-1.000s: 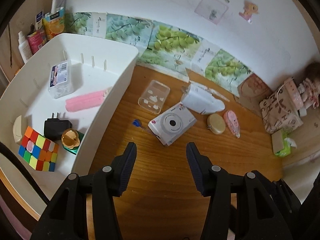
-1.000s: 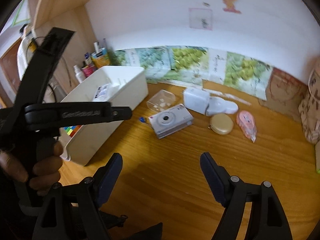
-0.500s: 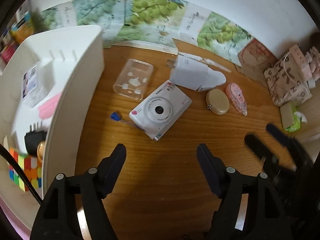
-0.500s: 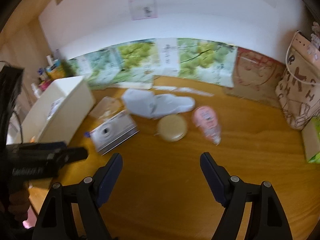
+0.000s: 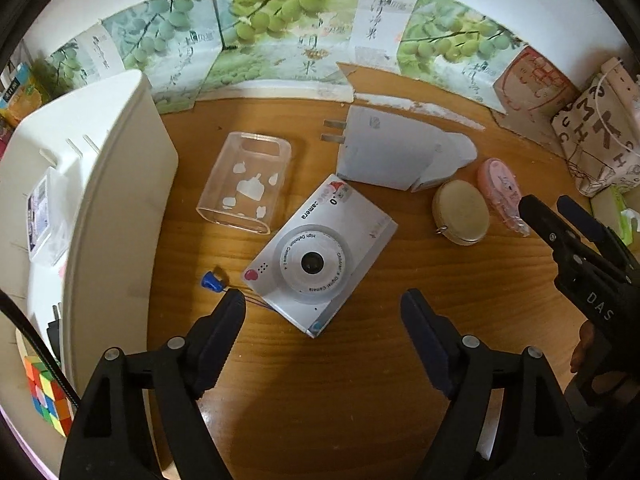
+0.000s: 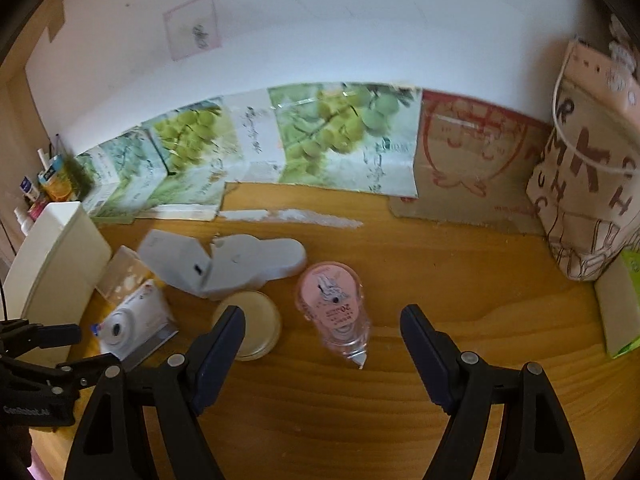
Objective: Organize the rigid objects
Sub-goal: 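Move right tool to pink tape dispenser while left tool approaches white lens gadget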
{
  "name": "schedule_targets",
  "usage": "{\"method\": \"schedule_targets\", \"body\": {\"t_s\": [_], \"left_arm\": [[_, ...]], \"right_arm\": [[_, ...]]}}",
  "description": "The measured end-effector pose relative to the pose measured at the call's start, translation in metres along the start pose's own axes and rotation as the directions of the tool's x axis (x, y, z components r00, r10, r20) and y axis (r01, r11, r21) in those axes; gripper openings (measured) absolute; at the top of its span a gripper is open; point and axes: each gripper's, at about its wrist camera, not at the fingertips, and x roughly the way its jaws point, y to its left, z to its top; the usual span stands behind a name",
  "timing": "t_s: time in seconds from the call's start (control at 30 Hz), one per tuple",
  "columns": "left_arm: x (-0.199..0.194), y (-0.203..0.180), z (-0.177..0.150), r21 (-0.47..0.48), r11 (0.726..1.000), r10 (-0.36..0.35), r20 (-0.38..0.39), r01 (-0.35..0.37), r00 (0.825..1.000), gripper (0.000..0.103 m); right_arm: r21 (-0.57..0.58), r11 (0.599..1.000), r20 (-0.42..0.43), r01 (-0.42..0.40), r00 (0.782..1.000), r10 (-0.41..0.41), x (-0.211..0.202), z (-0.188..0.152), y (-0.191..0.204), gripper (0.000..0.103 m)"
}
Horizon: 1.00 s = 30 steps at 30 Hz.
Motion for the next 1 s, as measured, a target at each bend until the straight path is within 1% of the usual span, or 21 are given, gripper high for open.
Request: {"method": "schedule_targets", "body": {"t_s": [0.1,0.27,0.33,0.43,0.5,0.67,0.8,0.87,1.0], "left_arm": [[0.01,0.004,0.004,-0.029,1.0,0.006,-0.025,-0.007,1.0,0.082],[0.021,0.011,0.006,-0.067,0.998,0.007,-0.042,-0.01,0.999,0.082],[0.025,0.015,0.007,-0.085,0.996,0.004,-0.047,-0.008,0.999,0.082],[0.028,0.019,0.008,-0.111,0.994,-0.023,-0.04,0.018,0.999,0.083],[0.028,0.017,0.009,-0.105,0.994,-0.016,-0.026,0.013,1.0,0.083],[0.032,0.008,0.015,-0.055,0.998,0.019,-0.001,-0.019,1.0,0.084],[0.034,0.006,0.018,-0.043,0.999,0.034,0.008,-0.034,0.999,0.084],[0.033,0.005,0.017,-0.038,0.998,0.04,0.012,-0.04,0.999,0.083],[0.032,-0.001,0.014,-0.039,0.998,0.045,0.019,-0.044,0.999,0.083]], "right_arm": [[0.002,1.0,-0.026,0.021,0.999,-0.021,0.01,-0.002,-0.001,0.08],[-0.009,1.0,-0.063,0.009,0.998,-0.01,0.029,-0.006,0.003,0.08],[-0.012,1.0,-0.058,0.006,0.998,-0.006,0.032,-0.007,0.004,0.08],[-0.006,1.0,-0.041,0.003,0.999,-0.003,0.033,-0.007,0.004,0.08],[-0.004,1.0,-0.032,-0.006,0.999,0.006,0.034,-0.007,0.004,0.08],[0.029,0.998,-0.027,-0.048,0.998,0.049,0.038,-0.007,-0.001,0.08],[0.062,0.995,-0.031,-0.081,0.996,0.083,0.039,-0.008,-0.006,0.08],[0.056,0.994,-0.028,-0.094,0.995,0.095,0.039,-0.008,-0.005,0.077],[0.067,0.988,-0.029,-0.138,0.99,0.141,0.038,-0.008,-0.004,0.061]]}}
